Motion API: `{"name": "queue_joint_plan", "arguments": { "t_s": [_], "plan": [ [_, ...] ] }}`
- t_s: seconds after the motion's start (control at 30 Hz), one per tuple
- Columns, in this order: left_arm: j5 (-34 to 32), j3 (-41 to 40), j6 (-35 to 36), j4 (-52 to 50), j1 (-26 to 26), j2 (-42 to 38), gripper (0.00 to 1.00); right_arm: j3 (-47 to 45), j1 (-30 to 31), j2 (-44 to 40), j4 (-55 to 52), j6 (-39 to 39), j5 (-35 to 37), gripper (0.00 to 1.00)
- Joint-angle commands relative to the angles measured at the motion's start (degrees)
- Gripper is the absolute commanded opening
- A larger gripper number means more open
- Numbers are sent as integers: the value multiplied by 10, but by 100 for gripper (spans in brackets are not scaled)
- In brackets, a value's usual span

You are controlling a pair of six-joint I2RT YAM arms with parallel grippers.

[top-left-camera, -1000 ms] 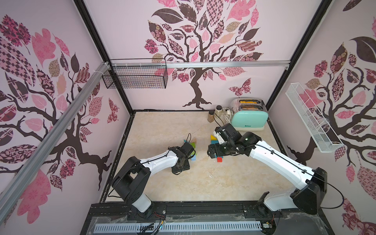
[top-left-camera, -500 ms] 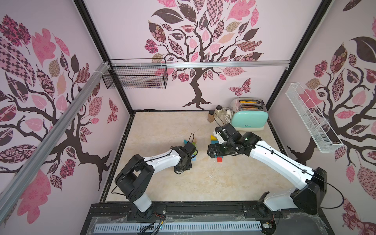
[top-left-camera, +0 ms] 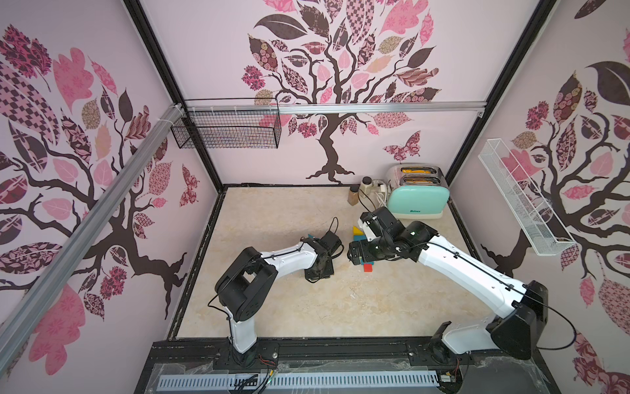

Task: Assemble a carrot with building blocks
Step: Assemble the building block at the center of the board.

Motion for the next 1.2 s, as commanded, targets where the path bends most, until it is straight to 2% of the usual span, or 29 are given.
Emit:
{"name": "queue_joint_plan", "arguments": {
  "t_s": [0.0,0.77,1.0,1.17],
  "plan": [
    [2,25,16,-4,-2,24,25,7,-2,2,7,0,8,99],
    [-29,80,18,-39,10,79,28,6,-4,8,10,-7,10,99],
    [-32,82,14,-39,13,76,36,6,-3,10,10,-5,8,99],
    [-30,75,14,-33,12,67,49,9,-3,11,11,-6,8,99]
  ]
}}
